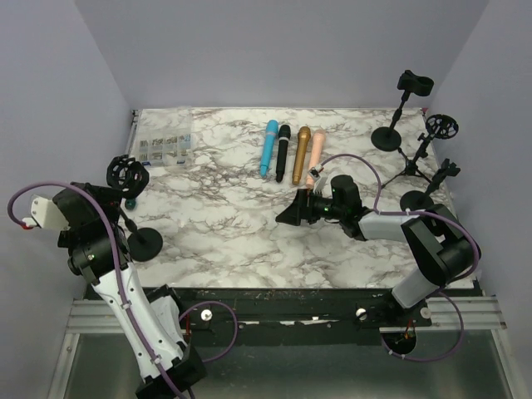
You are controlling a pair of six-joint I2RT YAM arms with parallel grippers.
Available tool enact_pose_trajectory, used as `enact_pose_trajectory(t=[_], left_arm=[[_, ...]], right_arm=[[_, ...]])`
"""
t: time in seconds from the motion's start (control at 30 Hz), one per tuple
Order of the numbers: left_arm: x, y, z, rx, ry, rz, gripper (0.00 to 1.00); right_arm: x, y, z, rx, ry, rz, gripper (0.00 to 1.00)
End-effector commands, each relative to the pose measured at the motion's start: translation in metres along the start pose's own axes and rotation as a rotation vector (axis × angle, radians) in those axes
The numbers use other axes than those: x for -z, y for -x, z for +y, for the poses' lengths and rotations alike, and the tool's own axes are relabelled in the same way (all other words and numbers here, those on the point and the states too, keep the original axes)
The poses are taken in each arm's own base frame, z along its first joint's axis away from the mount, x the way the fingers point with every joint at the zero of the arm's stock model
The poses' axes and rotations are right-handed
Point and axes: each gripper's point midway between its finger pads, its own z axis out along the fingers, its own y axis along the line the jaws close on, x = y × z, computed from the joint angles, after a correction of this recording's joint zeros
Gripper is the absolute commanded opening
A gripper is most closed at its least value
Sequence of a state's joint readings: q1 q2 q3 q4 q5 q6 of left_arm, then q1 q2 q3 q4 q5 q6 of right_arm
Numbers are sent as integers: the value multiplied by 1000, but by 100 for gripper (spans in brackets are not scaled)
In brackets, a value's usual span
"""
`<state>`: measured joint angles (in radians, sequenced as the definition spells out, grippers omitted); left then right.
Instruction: Remove the microphone from the stand
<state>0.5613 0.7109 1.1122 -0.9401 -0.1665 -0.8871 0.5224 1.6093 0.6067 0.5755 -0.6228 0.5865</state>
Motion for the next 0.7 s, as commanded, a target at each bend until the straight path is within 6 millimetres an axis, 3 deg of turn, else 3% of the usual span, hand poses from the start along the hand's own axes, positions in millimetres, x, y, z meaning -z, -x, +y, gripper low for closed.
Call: enact_pose_trajectory(t=[0.0,0.67], left_arm=[[-4,-8,-13,44,-79,40,91],[-22,-13,32,40,56,-61,94]], right_arm=[[3,3,6,22,18,-15,100],[3,6,9,17,23,-15,100]])
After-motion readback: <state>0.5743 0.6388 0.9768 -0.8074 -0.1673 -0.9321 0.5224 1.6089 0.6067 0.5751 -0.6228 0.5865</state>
